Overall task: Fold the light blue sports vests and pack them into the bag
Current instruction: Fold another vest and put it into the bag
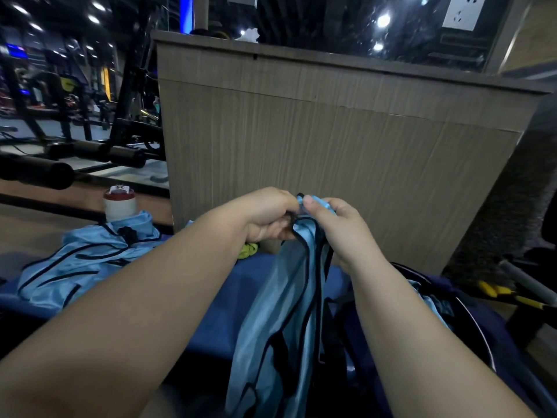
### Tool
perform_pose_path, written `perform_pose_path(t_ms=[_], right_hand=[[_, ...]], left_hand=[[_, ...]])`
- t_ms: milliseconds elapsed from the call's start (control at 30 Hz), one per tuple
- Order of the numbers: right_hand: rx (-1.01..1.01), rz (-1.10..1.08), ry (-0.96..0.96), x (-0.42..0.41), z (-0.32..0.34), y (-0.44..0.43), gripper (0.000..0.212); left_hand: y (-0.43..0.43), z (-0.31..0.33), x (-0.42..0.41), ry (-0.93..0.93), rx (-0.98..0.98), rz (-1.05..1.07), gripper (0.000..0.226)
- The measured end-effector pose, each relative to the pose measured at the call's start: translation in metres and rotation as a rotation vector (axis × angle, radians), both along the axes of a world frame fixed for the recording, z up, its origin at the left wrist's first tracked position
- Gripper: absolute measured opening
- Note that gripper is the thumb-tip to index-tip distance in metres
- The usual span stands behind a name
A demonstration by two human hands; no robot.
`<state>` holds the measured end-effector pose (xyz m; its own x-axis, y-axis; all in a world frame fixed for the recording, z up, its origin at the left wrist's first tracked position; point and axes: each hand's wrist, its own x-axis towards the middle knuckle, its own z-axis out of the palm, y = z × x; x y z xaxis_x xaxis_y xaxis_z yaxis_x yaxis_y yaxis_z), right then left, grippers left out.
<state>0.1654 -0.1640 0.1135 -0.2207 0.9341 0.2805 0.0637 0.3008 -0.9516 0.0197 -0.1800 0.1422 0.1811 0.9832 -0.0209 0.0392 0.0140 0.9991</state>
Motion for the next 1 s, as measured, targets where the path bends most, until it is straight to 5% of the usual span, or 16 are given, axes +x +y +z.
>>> perform_pose_path(t_ms=[133, 233, 367, 433, 633, 800, 1000], right_hand=[[0.048, 0.113, -0.156, 0.009, 0.002, 0.000, 0.053], [0.140, 0.036, -0.208, 0.011, 0.003, 0.006, 0.028], [0.021, 0.046, 0.087, 0.017, 0.010, 0.006, 0.028], [-0.073, 0.099, 0.232, 0.025, 0.016, 0.004, 0.031], [-0.189, -0.016, 0.439, 0.030, 0.024, -0.001, 0.021], [-0.234, -0.188, 0.487, 0.040, 0.025, 0.005, 0.011], [-0.131, -0.176, 0.408, 0.050, 0.018, 0.014, 0.025]], left_hand=[[-0.003, 0.005, -0.005, -0.191, -0.054, -0.041, 0.025], [-0.005, 0.005, -0.006, -0.160, -0.011, -0.033, 0.023], [-0.003, -0.007, -0.004, 0.164, 0.291, 0.214, 0.011], [0.000, -0.017, -0.008, 0.176, 0.385, 0.263, 0.020], [-0.006, -0.052, -0.005, 0.146, 0.221, -0.123, 0.049], [-0.007, -0.065, -0.006, 0.448, 0.173, -0.105, 0.031], [-0.004, -0.066, -0.018, 0.332, 0.109, 0.006, 0.026]])
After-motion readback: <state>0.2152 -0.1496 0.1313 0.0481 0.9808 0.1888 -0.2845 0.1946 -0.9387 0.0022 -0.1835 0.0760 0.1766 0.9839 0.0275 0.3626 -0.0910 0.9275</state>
